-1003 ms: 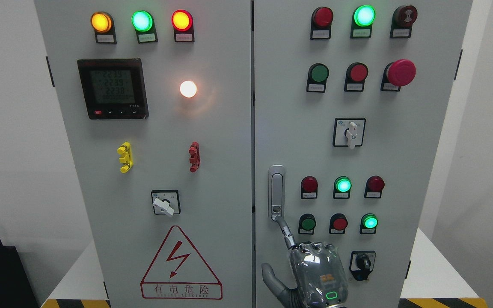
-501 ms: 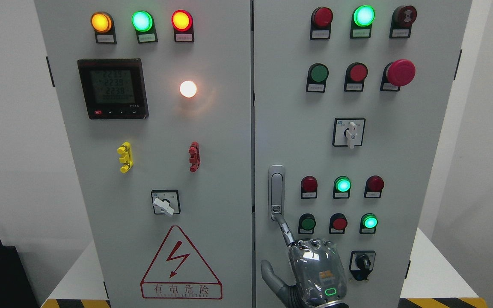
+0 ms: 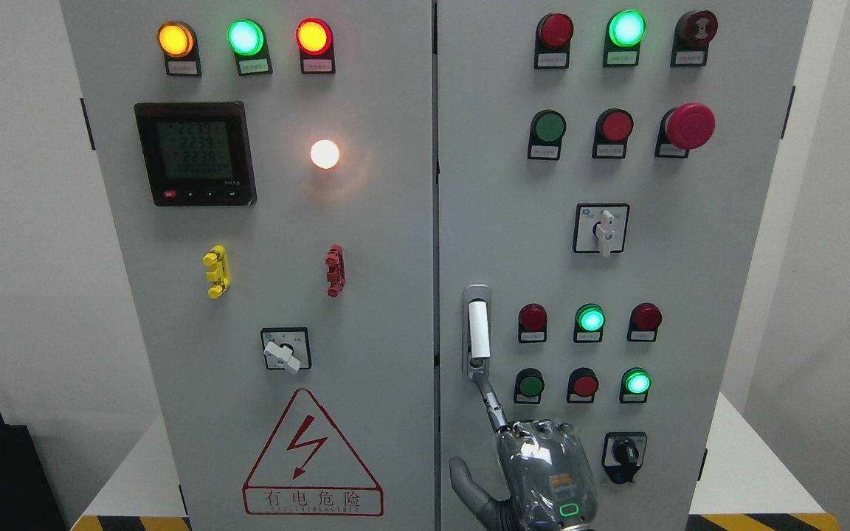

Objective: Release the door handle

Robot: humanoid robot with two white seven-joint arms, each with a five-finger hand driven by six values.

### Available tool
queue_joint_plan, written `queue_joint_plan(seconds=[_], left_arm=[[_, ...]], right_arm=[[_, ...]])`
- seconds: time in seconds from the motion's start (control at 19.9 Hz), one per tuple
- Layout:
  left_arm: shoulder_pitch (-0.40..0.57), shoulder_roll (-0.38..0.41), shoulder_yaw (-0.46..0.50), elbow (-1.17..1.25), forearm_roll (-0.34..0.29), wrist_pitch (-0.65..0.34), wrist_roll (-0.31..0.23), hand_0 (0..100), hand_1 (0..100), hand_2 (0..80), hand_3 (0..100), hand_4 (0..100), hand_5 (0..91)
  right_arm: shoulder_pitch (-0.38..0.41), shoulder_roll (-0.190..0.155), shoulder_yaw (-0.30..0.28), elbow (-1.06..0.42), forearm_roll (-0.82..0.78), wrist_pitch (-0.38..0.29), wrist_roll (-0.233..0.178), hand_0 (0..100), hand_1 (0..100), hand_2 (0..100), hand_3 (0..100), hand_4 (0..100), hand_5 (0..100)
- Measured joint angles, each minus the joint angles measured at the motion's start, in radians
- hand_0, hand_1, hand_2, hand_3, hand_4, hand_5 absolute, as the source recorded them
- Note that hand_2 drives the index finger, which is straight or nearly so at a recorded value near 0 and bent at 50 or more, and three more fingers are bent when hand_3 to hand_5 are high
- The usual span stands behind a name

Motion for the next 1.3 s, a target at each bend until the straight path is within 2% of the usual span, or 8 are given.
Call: queue_joint_plan(seconds=[0.35,0.85,0.9,1.0,1.05,1.1,1.15,1.3], left_arm=[[0.000,0.000,0.000,0.000,0.000,0.000,0.000,12,39,0.0,0,0,0.0],[0.000,0.000,0.000,0.000,0.000,0.000,0.000,12,39,0.0,0,0,0.0],[0.000,0.000,0.000,0.000,0.000,0.000,0.000,12,39,0.0,0,0,0.0],[0.000,0.000,0.000,0.000,0.000,0.000,0.000,12,39,0.0,0,0,0.0],[0.000,0.000,0.000,0.000,0.000,0.000,0.000,12,39,0.0,0,0,0.0],[0.000,0.000,0.000,0.000,0.000,0.000,0.000,12,39,0.0,0,0,0.0],[0.000,0.000,0.000,0.000,0.000,0.000,0.000,12,39,0.0,0,0,0.0],[0.000,0.000,0.000,0.000,0.000,0.000,0.000,12,39,0.0,0,0,0.0]], right_arm=[[-0.001,0.000,0.000,-0.002,-0.001,0.001,0.006,43,25,0,100,100,98],[-0.003,0.000,-0.001,-0.024,-0.003,-0.008,-0.048,44,25,0,100,100,98],[-0.001,0.000,-0.001,-0.027,-0.003,-0.011,-0.056,45,25,6,100,100,98],[0.006,0.000,-0.001,-0.034,-0.005,-0.013,-0.078,51,27,58,100,100,97],[0.011,0.000,-0.002,-0.038,-0.007,-0.013,-0.091,51,27,65,100,96,97],[0.015,0.000,-0.003,-0.043,-0.013,-0.013,-0.104,51,22,75,100,94,96],[0.017,0.000,-0.004,-0.047,-0.021,-0.010,-0.111,51,12,85,100,99,95],[0.018,0.002,-0.010,-0.063,-0.051,0.034,-0.113,49,1,95,100,100,96]])
